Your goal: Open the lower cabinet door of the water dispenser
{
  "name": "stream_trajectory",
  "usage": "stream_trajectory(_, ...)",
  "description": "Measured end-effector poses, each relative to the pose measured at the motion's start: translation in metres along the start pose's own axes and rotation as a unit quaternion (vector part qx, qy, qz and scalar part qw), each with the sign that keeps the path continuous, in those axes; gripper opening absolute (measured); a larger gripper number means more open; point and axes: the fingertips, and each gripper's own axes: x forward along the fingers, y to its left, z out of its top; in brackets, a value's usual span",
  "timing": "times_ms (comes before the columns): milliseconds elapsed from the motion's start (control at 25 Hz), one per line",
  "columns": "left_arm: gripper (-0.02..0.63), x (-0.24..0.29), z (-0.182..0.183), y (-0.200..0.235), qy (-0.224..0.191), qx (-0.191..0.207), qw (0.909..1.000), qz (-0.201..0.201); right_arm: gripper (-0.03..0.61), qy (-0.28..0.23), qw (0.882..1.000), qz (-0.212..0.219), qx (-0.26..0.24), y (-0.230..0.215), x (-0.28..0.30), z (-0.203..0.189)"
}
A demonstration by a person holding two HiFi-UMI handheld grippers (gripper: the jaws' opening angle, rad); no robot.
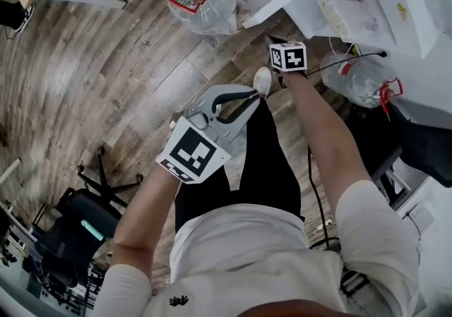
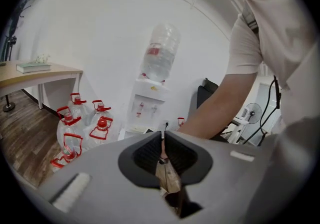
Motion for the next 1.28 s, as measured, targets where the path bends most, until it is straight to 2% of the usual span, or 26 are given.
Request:
stream_trajectory(280, 0.058, -0.018, 0.028, -0.053, 0.01, 0.018, 0.9977, -0.064, 0.001, -0.057, 0.998, 0.006, 0.04, 0.024, -0.116, -0.017)
stream_trajectory(440, 0.058, -0.025, 0.038, -0.077, 0.03, 0.031, 0.995, -0.091, 0.0, -0.087, 0.995, 0.01, 0.04, 0.043, -0.194, -0.027)
stream_trajectory(680, 0.058, -0.039, 0.055, -0.095, 0.058, 0.068, 0.9903, -0.106, 0.0, -0.131, 0.99, 0.01, 0.045, 0.085, -0.297, -0.049)
stream_trajectory(920, 0.057, -0.051, 0.076, -0.118, 0.077, 0.081, 0.9879, -0.108, 0.0, -0.195, 0.979, 0.007, 0.051, 0.121, -0.393, -0.058)
stream_trajectory(1280, 0.057, -0.067, 0.097, -0.146, 0.072, 0.091, 0.9841, -0.135, 0.0, -0.29, 0.956, -0.025, 0.041, 0.159, -0.494, -0.056)
